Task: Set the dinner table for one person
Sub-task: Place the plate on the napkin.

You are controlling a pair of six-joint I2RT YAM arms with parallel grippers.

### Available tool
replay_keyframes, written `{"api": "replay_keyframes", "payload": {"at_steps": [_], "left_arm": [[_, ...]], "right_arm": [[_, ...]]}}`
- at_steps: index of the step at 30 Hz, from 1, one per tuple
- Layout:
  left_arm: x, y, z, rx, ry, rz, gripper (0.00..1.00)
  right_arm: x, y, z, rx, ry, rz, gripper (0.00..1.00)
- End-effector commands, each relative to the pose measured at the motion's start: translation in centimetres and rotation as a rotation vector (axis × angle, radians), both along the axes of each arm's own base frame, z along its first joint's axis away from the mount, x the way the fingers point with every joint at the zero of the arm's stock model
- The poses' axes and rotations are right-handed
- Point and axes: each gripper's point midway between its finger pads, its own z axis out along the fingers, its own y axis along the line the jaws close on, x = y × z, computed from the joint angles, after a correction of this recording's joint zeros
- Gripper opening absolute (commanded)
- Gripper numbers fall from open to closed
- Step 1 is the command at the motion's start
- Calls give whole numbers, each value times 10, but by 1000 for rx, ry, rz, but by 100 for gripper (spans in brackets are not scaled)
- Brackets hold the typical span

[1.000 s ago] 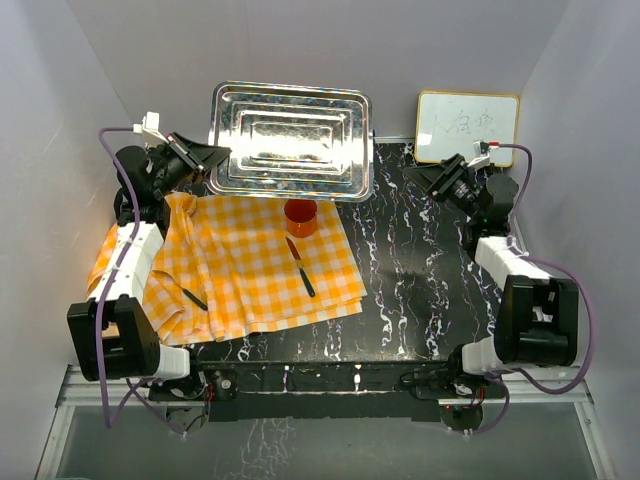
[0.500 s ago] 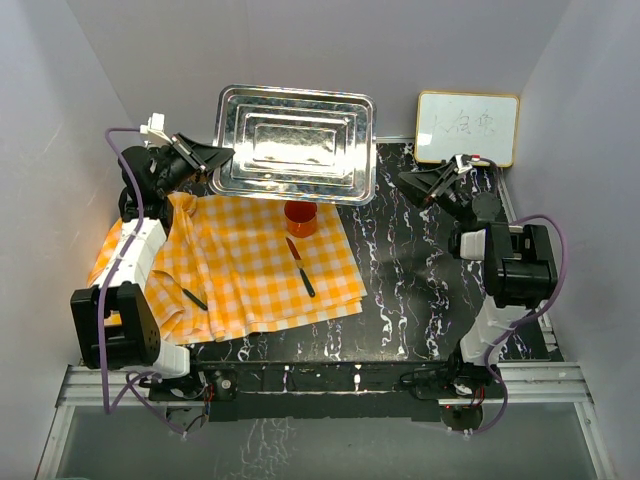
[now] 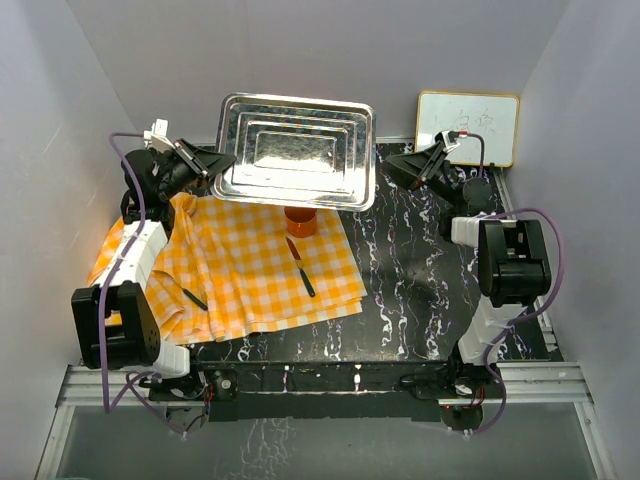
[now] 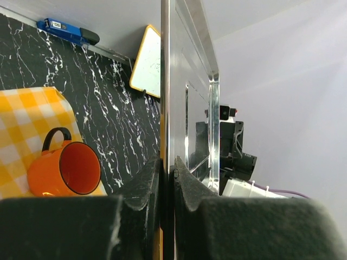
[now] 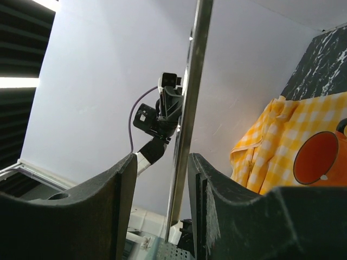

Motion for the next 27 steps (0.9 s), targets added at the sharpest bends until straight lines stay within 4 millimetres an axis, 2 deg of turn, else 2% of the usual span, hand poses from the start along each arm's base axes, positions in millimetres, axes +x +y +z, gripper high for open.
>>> {"api": "replay_keyframes", "payload": {"at_steps": [1, 5, 13, 16, 19, 23, 27], "left_arm": [[-10, -7, 23, -3, -83, -30, 0], [-11, -11, 20, -6, -77, -41, 0], [-14, -15, 18, -8, -78, -52, 0], [-14, -16, 16, -9, -75, -61, 0], [-14, -18, 11, -7, -64, -69, 0], [-12, -17, -5, 46, -25, -51, 0], [-9, -2, -21, 184, 41, 40, 0]], "right_arm": [[-35, 10, 48, 16, -386, 25, 40], [-35, 25, 43, 27, -373, 61, 39], [-35, 40, 40, 40, -368, 93, 37], [-35, 46, 42, 44, -377, 110, 28], [-35, 53, 45, 47, -390, 130, 2], [-39, 62, 50, 52, -409, 154, 0], [-41, 72, 53, 57, -397, 180, 0]]}}
